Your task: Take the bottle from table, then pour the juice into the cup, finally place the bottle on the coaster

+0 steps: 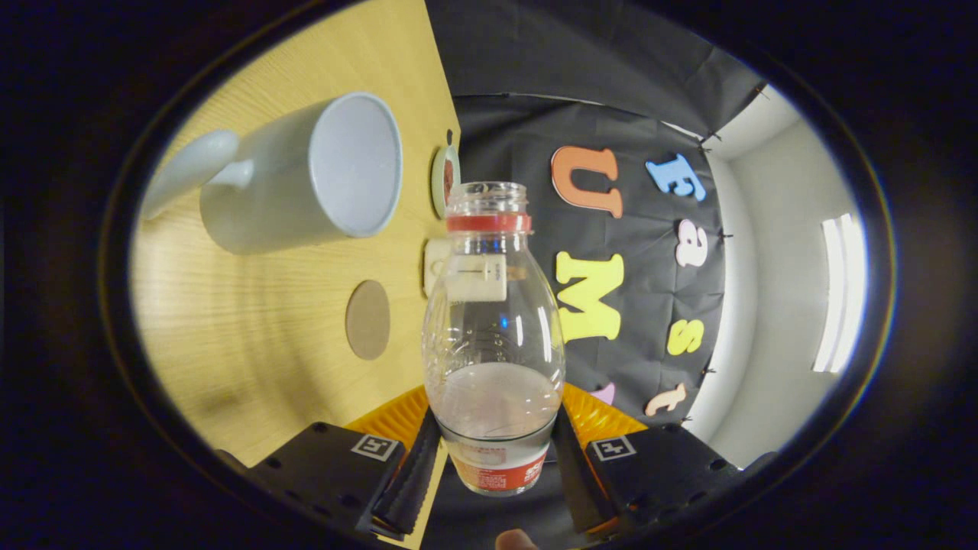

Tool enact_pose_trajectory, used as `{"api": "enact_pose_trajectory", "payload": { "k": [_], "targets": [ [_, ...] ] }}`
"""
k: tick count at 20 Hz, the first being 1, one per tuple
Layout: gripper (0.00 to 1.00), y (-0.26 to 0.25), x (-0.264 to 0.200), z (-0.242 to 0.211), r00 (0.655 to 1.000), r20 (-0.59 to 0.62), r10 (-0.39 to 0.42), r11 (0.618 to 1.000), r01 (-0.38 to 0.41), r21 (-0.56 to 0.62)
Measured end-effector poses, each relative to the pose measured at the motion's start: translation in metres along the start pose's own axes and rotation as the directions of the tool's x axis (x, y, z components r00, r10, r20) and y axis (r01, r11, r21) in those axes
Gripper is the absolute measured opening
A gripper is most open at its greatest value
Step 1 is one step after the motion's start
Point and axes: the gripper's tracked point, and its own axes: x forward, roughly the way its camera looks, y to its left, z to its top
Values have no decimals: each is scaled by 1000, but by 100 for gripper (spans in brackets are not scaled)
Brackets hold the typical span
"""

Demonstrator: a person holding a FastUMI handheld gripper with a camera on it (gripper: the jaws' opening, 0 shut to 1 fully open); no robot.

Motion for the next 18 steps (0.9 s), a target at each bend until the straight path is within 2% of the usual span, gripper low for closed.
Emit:
{"api": "enact_pose_trajectory", "payload": {
  "k": [12, 18],
  "targets": [
    [77, -16, 7, 8, 999, 20, -27, 991, 30, -129],
    [77, -25, 8, 5, 999, 25, -31, 987, 35, -154]
  ]
}}
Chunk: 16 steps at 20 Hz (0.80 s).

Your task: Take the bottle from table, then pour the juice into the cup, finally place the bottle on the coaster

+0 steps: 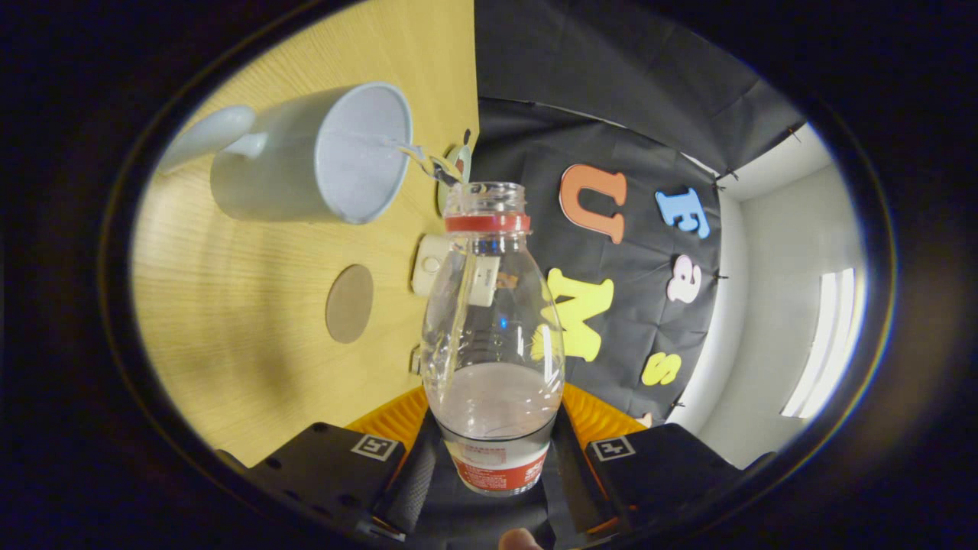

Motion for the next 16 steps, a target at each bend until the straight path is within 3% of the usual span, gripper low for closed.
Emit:
{"api": "enact_pose_trajectory", "payload": {
  "k": [16],
  "targets": [
    [77, -16, 4, -5, 1000, -4, -14, 997, 14, -77]
  ]
}}
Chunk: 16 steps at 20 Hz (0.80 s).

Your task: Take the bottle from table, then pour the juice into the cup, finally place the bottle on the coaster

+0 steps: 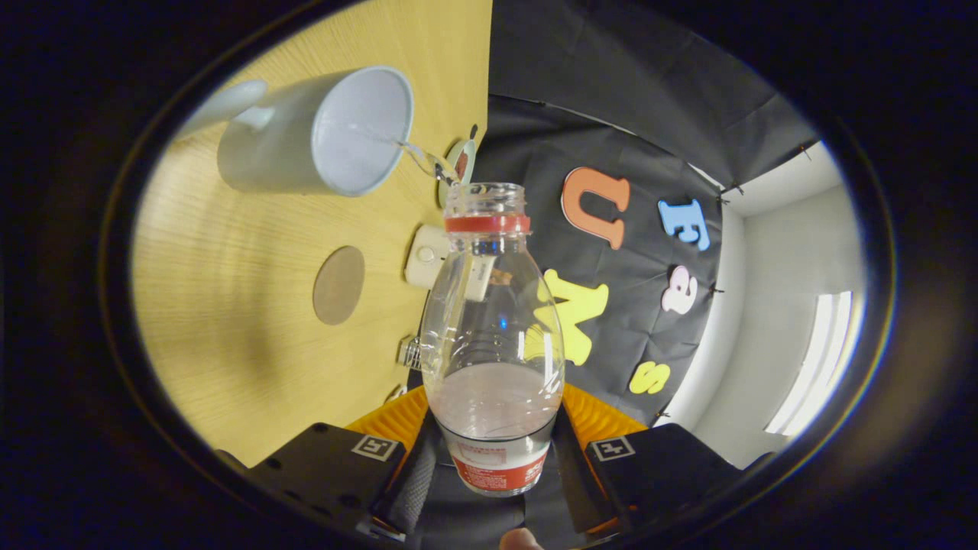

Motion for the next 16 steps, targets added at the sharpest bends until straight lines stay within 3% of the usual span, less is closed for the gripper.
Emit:
{"api": "enact_pose_trajectory", "payload": {
  "k": [16],
  "targets": [
    [77, -15, 6, 1, 1000, 14, -19, 997, 20, -73]
  ]
}}
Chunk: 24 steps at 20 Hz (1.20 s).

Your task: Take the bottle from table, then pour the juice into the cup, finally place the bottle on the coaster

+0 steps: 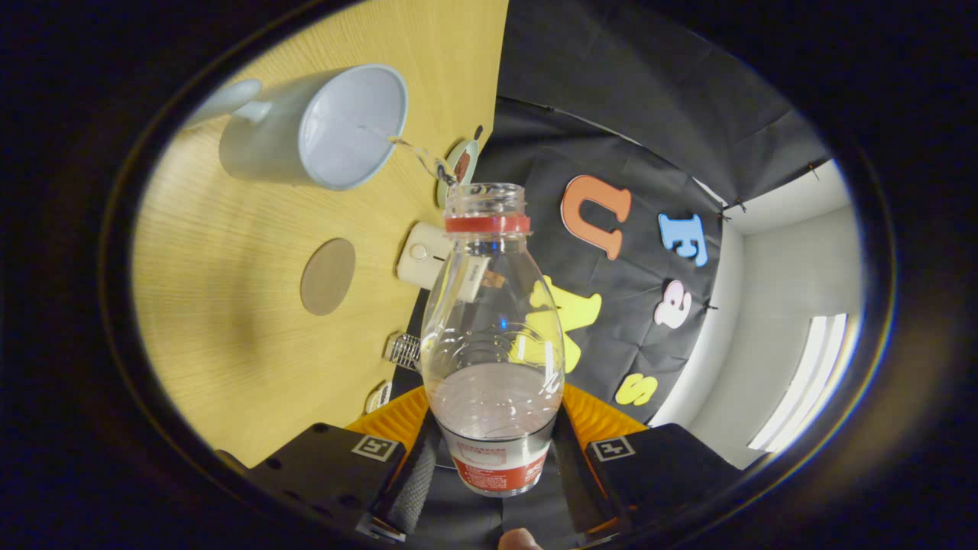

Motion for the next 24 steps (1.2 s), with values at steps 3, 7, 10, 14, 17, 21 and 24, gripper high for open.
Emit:
{"api": "enact_pose_trajectory", "payload": {
  "k": [3, 7, 10, 14, 17, 21, 24],
  "targets": [
    [77, -4, 1, 0, 1000, -2, -3, 1000, 3, -10],
    [77, -6, 2, 0, 1000, 0, -5, 1000, 5, -27],
    [76, -10, 1, 1, 1000, 5, -10, 999, 10, -44],
    [77, -14, -7, 4, 1000, 12, -8, 998, 9, -64],
    [77, -13, -2, 5, 1000, 15, -3, 996, 4, -86],
    [77, -18, -4, 6, 1000, 18, -10, 995, 11, -99],
    [77, -21, -6, 8, 1000, 19, -14, 995, 16, -103]
  ]
}}
